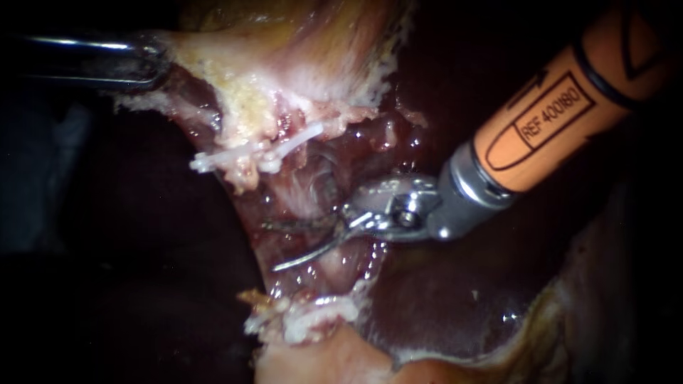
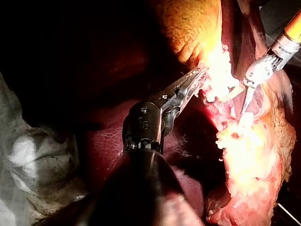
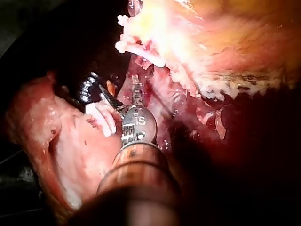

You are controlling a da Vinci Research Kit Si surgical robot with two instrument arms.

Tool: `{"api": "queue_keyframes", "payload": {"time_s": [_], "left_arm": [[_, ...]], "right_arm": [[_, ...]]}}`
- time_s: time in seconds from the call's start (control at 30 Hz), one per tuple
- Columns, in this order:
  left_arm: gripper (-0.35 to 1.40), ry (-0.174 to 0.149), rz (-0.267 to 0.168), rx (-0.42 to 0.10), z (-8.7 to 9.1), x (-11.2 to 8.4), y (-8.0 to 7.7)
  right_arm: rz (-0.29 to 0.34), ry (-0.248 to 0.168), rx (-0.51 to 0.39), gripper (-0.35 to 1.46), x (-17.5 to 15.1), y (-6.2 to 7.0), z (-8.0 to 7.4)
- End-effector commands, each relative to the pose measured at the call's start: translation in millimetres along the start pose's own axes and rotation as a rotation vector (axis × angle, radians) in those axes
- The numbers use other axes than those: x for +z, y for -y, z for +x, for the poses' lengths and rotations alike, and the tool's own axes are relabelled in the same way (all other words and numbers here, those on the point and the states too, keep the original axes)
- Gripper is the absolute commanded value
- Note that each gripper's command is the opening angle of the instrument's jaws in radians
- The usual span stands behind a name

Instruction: Go back from the cut right tube

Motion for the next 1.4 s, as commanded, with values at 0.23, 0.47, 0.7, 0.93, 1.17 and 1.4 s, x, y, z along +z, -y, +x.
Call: {"api": "queue_keyframes", "payload": {"time_s": [0.23, 0.47, 0.7, 0.93, 1.17, 1.4], "left_arm": [[-0.35, -0.001, 0.004, 0.0, -0.1, -0.1, 0.3], [-0.35, -0.001, 0.004, 0.0, 0.0, -0.1, 0.4], [-0.35, -0.002, 0.005, 0.002, -0.2, 0.3, 0.9], [-0.35, -0.005, 0.017, 0.014, -1.8, 2.9, 2.7], [-0.35, 0.009, 0.034, 0.025, -3.2, 5.2, 4.5], [-0.35, 0.015, 0.033, 0.034, -3.7, 6.0, 4.7]], "right_arm": [[-0.111, 0.137, -0.056, 1.43, -6.8, 0.3, -0.1], [-0.164, 0.152, -0.053, 1.43, -11.8, 0.1, -2.1], [-0.172, 0.162, -0.044, 1.43, -12.8, -0.1, -2.7], [-0.172, 0.162, -0.044, 1.43, -13.0, -0.5, -2.9], [-0.172, 0.162, -0.044, 1.43, -13.2, -0.7, -3.1], [-0.172, 0.162, -0.044, 1.43, -13.3, -0.8, -3.2]]}}
